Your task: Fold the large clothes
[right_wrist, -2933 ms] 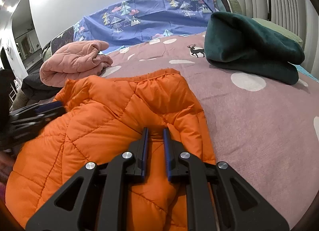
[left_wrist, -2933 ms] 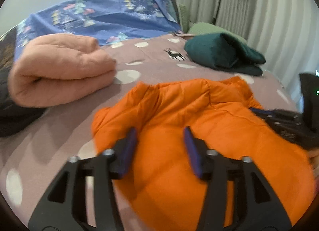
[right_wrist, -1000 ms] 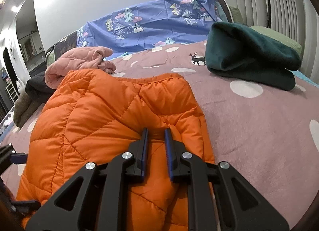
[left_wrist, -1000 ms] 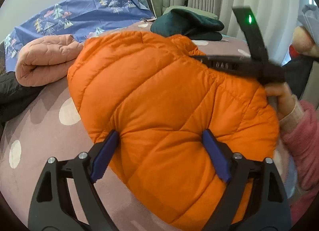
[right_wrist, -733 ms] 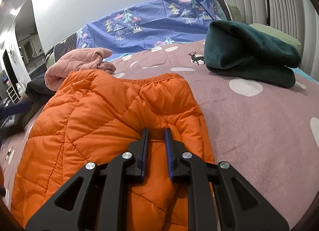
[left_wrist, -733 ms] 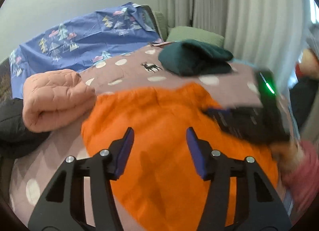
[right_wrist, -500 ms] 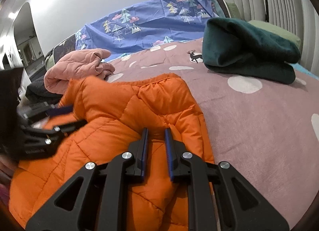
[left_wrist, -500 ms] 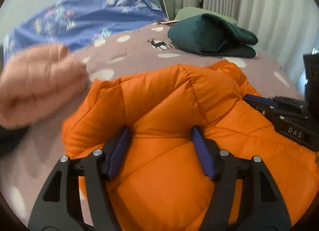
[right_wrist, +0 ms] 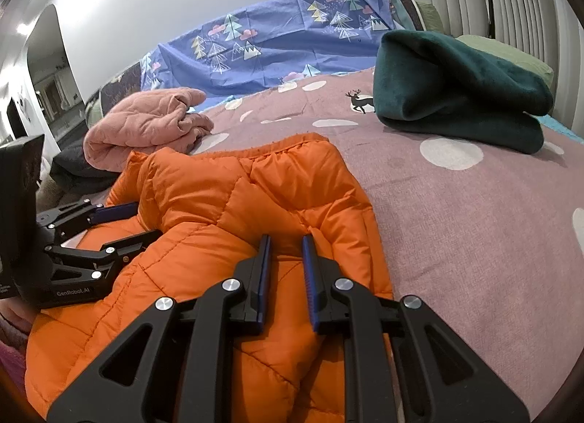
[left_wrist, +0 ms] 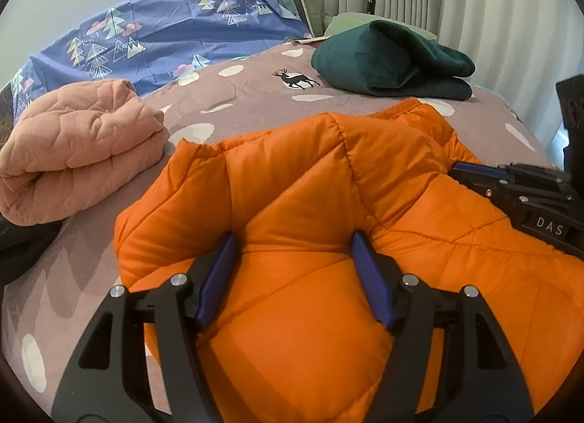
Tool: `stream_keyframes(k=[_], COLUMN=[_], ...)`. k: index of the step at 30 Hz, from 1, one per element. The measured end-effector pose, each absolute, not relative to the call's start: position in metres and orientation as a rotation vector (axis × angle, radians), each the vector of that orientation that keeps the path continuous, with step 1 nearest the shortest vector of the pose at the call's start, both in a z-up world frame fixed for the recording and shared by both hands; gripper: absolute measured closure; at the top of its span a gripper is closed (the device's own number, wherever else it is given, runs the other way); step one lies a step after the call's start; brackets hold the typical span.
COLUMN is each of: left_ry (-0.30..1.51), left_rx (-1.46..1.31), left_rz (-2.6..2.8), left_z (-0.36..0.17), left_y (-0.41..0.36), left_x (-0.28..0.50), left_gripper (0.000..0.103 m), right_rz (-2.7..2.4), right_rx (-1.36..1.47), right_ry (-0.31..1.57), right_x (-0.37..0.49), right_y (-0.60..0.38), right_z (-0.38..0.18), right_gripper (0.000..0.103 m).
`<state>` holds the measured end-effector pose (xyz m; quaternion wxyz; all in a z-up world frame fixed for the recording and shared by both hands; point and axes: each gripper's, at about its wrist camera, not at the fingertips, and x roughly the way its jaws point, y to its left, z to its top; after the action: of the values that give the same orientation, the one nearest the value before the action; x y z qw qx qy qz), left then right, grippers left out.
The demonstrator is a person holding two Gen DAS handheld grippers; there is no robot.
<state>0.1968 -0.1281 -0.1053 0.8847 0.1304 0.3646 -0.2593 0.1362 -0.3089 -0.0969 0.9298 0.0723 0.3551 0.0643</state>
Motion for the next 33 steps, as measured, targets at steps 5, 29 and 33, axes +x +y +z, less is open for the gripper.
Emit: stream_keyframes(k=[5,29,33], left_ry=[0.747,0.634,0.644], left_rx=[0.309,0.278,0.522], left_rz=[-0.525,-0.657,-0.654], left_z=[-0.104,-0.050,-0.078], left_y=[-0.130,-0.148,-0.195], left_x=[0.194,0.150,0.128], left_gripper=[0.036,0.029,0.021], right_rz=[0.097,0.240,0.263], right_rx=[0.042,0.239,0.278], right_ry=[0.695,0.769,0.774], right_x=[0.103,0.010,0.001], right_y=[-0.304,-0.288,-0.293], right_z=[-0.054,-0.107,-0.105], right_gripper=[0.068,0.083,0.079])
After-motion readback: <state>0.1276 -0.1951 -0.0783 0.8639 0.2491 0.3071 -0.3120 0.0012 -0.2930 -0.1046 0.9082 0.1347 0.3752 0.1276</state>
